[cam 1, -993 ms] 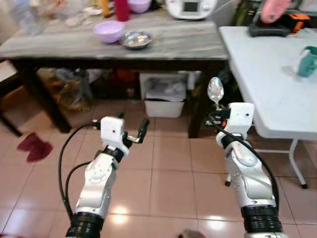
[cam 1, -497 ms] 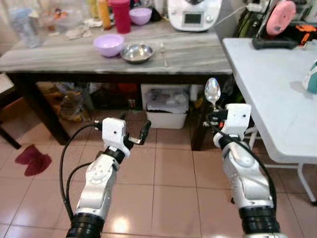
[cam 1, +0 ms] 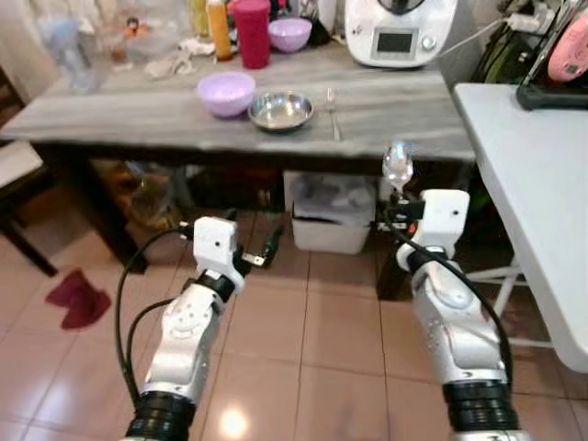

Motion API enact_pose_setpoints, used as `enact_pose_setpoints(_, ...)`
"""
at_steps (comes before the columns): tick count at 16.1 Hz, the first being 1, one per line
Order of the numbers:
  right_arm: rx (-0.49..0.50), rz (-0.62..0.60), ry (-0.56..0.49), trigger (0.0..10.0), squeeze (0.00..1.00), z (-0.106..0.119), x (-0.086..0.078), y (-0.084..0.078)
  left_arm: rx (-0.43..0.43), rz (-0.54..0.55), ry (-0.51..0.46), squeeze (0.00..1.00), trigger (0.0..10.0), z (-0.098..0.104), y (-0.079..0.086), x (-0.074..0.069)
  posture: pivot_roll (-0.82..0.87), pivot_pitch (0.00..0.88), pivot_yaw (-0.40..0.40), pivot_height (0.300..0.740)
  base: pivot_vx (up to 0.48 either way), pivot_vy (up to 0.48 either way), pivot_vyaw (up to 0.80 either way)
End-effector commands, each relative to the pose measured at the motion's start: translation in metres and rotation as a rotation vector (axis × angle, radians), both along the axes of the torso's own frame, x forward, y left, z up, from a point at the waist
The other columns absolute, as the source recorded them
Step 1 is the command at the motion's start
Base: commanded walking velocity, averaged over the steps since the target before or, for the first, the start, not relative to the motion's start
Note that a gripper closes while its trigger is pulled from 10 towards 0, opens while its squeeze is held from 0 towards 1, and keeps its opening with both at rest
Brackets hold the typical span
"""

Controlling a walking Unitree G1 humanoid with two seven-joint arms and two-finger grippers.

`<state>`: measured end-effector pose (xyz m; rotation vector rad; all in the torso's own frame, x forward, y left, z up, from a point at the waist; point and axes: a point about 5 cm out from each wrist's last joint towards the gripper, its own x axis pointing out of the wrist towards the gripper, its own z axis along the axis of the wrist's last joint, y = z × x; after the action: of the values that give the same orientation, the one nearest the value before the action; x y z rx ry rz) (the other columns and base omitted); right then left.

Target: Setting the table

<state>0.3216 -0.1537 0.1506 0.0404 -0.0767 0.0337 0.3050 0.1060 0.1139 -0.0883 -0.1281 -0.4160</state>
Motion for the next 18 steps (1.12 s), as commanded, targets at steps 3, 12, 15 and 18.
enact_pose_setpoints(3, 0.005, -0.026, -0.016, 10.0, 0.0, 0.0054, 0.0002, -0.009, 0.005, -0.035, -0.01, 0.0, 10.0, 0.0022, -0.0084, -0.0003, -0.21, 0.077, 0.022, 0.74, 0.409, 0.0, 0.0)
enact_pose_setpoints(12, 0.014, -0.023, -0.009, 10.0, 0.0, 0.005, 0.0012, -0.0092, 0.001, -0.038, -0.008, 0.0, 10.0, 0.0014, -0.0104, -0.0014, -0.21, 0.077, 0.02, 0.74, 0.411, 0.0, -0.07)
enact_pose_setpoints(15, 0.01, -0.021, -0.006, 10.0, 0.0, 0.004, 0.0008, -0.009, 0.0, -0.04, -0.007, 0.0, 10.0, 0.0013, -0.0113, -0.0016, -0.21, 0.078, 0.018, 0.74, 0.411, 0.0, 0.0)
enact_pose_setpoints(18, 0.008, -0.018, -0.004, 10.0, 0.0, 0.0035, 0.0004, -0.009, 0.0, -0.038, -0.005, 0.0, 10.0, 0.0006, -0.0114, -0.0018, -0.21, 0.078, 0.018, 0.74, 0.409, 0.0, 0.0)
